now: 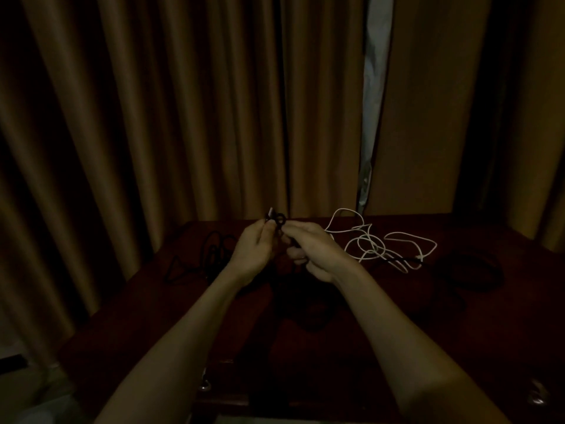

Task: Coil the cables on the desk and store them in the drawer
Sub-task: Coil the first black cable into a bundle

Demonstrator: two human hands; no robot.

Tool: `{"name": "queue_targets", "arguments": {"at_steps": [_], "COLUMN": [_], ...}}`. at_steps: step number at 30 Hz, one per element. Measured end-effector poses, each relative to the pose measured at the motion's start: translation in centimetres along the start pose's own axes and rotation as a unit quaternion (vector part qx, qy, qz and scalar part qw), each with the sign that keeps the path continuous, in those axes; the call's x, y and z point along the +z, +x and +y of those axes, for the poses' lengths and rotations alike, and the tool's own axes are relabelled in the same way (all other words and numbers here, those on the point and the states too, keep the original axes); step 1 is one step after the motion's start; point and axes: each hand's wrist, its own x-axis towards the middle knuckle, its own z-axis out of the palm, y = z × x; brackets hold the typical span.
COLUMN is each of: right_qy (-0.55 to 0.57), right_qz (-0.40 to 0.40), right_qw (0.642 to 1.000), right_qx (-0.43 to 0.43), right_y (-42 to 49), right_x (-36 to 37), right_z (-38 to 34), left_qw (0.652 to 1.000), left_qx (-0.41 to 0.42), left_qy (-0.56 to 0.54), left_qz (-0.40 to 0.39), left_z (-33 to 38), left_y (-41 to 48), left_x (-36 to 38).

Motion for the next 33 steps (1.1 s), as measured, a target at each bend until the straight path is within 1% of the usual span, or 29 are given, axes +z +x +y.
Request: {"name": "queue_targets", "arguments": {"at_steps": [2, 3, 6, 8, 10, 14, 16, 18, 19, 21, 24, 26, 28, 31, 33], "right_qy": [-0.030, -0.046, -0.067, -0.115, -0.145, -0.115, -0.102, -0.107, -0.106, -0.087, -0.074, -0.057, -0.046, -0.090, -0.121], "right_qz": [0.040, 0.065, 0.140, 0.181, 0.200, 0.164, 0.148, 0.131, 0.120, 0.090, 0.026, -0.022, -0.045, -0.006, 0.017], "right_qw": [0.999, 0.996, 0.986, 0.975, 0.967, 0.977, 0.979, 0.980, 0.981, 0.989, 0.995, 0.996, 0.996, 0.994, 0.990], "right_qx": [-0.022, -0.036, -0.057, -0.063, -0.066, -0.078, -0.097, -0.107, -0.107, -0.082, -0.057, -0.064, -0.065, -0.067, -0.070], "right_y": [0.4, 0.8, 2.8, 4.6, 6.0, 8.1, 9.4, 10.7, 11.1, 11.6, 12.0, 12.2, 12.7, 14.2, 15.4], "right_x": [0.6, 0.8, 1.2, 0.7, 0.0, -2.0, -3.0, -3.8, -4.2, -4.6, -5.3, -5.5, -5.6, -5.8, -6.1], "right_z": [-0.1, 0.1, 0.7, 1.4, 2.0, 3.2, 3.5, 3.7, 3.7, 3.8, 3.9, 3.8, 3.8, 3.9, 4.2], "left_qw": [0.991, 0.985, 0.965, 0.954, 0.951, 0.957, 0.973, 0.992, 0.997, 0.993, 0.960, 0.941, 0.924, 0.876, 0.859], "left_qx": [0.085, 0.112, 0.161, 0.163, 0.158, 0.131, 0.101, 0.030, -0.009, -0.064, -0.112, -0.139, -0.157, -0.170, -0.165], "left_qy": [0.102, 0.130, 0.204, 0.251, 0.265, 0.257, 0.207, 0.111, 0.055, -0.062, -0.216, -0.265, -0.299, -0.396, -0.425], "left_qz": [0.024, 0.026, 0.023, 0.026, 0.026, -0.001, -0.019, -0.042, -0.052, -0.081, -0.136, -0.158, -0.177, -0.217, -0.233], "left_z": [-0.7, -0.9, -2.5, -3.7, -4.8, -6.1, -6.2, -6.2, -6.2, -6.6, -6.9, -7.1, -8.0, -9.6, -10.3], "left_y": [0.6, 0.9, 2.6, 3.9, 5.4, 7.3, 7.9, 8.5, 8.9, 9.7, 10.3, 11.0, 11.9, 13.3, 14.2], "left_x": [0.3, 0.6, 1.2, 1.5, 1.5, 1.9, 2.2, 2.4, 2.3, 2.1, 1.8, 1.5, 1.3, 1.4, 1.6]}}
